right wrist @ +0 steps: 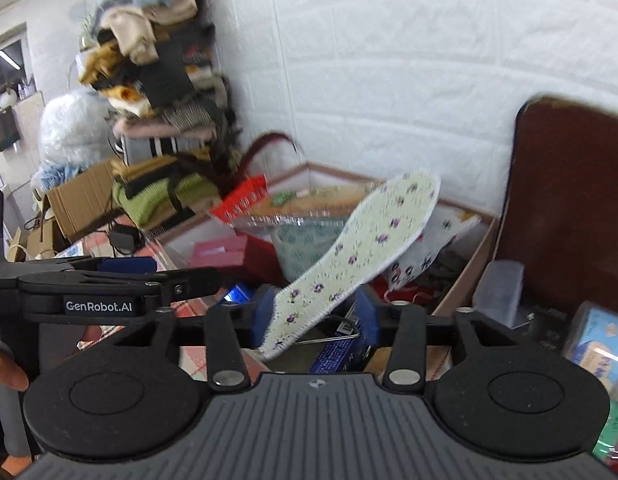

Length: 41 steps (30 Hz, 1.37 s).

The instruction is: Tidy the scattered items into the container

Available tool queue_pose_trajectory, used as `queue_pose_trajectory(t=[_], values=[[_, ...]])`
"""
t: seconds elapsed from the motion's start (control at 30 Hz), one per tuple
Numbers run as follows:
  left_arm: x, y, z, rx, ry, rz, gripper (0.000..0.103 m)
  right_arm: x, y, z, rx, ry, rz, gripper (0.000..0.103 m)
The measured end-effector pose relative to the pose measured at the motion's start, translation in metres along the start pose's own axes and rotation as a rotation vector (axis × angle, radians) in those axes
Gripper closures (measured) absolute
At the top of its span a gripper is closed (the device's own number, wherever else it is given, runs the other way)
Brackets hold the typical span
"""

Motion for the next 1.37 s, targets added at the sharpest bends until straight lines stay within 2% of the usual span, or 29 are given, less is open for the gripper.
queue_pose_trajectory(t=[0.07, 0.13, 0.17, 0.37, 0.53, 0.8, 1.17, 1.37], values=[[0.011, -0.001, 0.001, -0.012, -0.013, -0.009, 0.0, 0.016, 0.002, 0.0, 0.015, -0.026, 0.014, 0.016], [0.022, -0.002, 0.002, -0.025, -0.026, -0.018, 0.0, 0.03, 0.005, 0.002, 0.036, -0.043, 0.028, 0.002], [0.028, -0.002, 0.003, -0.031, -0.033, -0.023, 0.0, 0.037, 0.007, 0.002, 0.048, -0.049, 0.034, 0.0], [0.059, -0.01, 0.005, -0.097, -0.079, -0.041, 0.0, 0.056, 0.013, 0.009, 0.121, 0.013, 0.047, 0.0], [0.071, -0.024, 0.012, -0.137, -0.107, -0.08, 0.0, 0.062, 0.014, 0.018, 0.129, 0.049, 0.069, 0.0], [0.068, -0.039, 0.025, -0.173, -0.039, -0.088, 0.0, 0.064, 0.021, 0.03, 0.165, 0.112, 0.082, 0.0], [0.067, -0.04, 0.032, -0.159, -0.013, -0.067, 0.0, 0.067, 0.024, 0.038, 0.189, 0.145, 0.089, 0.0], [0.068, -0.039, 0.035, -0.162, -0.019, -0.101, 0.0, 0.069, 0.024, 0.039, 0.198, 0.15, 0.084, 0.0]])
Point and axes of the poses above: each gripper's, at about its wrist camera, not at the fingertips, and x roughly against the way its jaws point, y to its left, z to its underside, the point moved 2 cm from there along -x, roughly the way its jaws point, and after that the axes turned 10 degrees about x, right-handed, at the moved point
